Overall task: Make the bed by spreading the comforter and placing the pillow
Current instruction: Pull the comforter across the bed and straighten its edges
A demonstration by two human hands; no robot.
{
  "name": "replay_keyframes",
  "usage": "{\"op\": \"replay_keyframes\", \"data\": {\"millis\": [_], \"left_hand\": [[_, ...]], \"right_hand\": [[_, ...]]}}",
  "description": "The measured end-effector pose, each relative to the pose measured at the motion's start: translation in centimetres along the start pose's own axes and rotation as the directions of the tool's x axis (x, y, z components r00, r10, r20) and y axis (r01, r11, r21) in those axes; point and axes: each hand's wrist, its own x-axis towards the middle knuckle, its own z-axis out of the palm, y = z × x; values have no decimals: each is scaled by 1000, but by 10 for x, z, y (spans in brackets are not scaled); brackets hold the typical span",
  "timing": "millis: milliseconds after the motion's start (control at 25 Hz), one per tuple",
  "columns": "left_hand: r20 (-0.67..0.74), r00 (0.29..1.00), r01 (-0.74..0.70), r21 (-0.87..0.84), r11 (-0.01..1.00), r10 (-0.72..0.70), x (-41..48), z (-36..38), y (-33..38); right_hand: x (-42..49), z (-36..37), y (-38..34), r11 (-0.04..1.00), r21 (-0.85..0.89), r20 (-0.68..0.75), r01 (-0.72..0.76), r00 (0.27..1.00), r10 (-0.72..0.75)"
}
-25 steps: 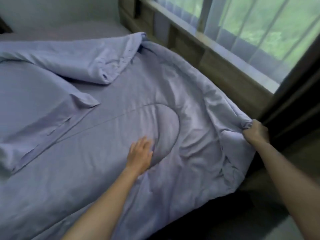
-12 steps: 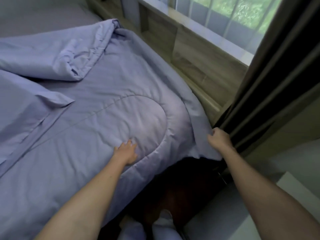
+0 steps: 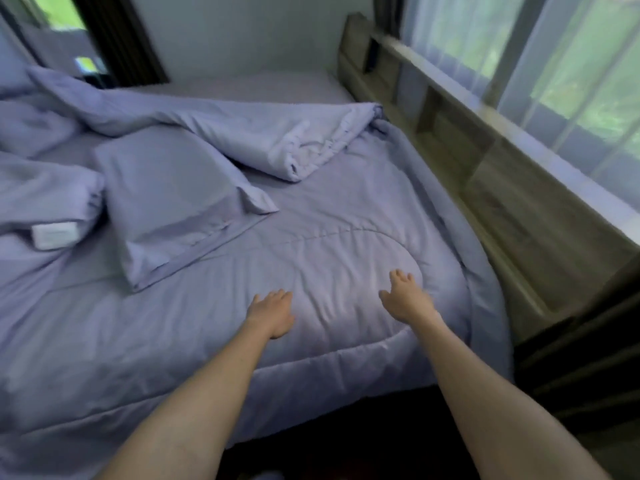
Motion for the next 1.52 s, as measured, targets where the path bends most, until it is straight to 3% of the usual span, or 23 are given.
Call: {"op": "replay_keyframes", "data": {"millis": [160,360,520,680,840,960,1040,1160,1320,1520], "left_hand": [[-236,958,133,-137,982,-163,-37,-36,-78],[-385,847,256,-308,916,-367,-106,-44,-184],[-372,765,362,-426,829,-525,-185,-20,-283],[-294,662,426,-609,669,-689,-265,10,-385],[-285,648,388,-675,628,-706,-309,21,-456],[-305,679,323,-693,644,-668,-315,17,-484],[-328,697,294,-680,672,-638,-305,12,-498],[-358,715,251,-671,698,-601,-278,6,-522],[-343,734,269,-647,714,-587,-217,3,-568],[-299,765,336,-571,749,-571,-132,3,-624]], "right_hand": [[1,-18,-113,970,-45,-63,237,969,-240],[-15,-1,-251,861,-83,-43,501,862,-506],[-49,44,-366,749,14,-23,662,749,-662],[-97,101,-480,623,168,-35,764,636,-771],[-129,132,-557,505,180,-91,844,525,-846],[-129,137,-592,455,178,-103,873,476,-873],[-116,139,-611,438,260,-178,861,489,-854],[-89,140,-644,456,396,-290,797,580,-761],[-18,155,-689,480,435,-348,761,634,-690],[93,189,-728,711,312,-300,630,776,-555]]}}
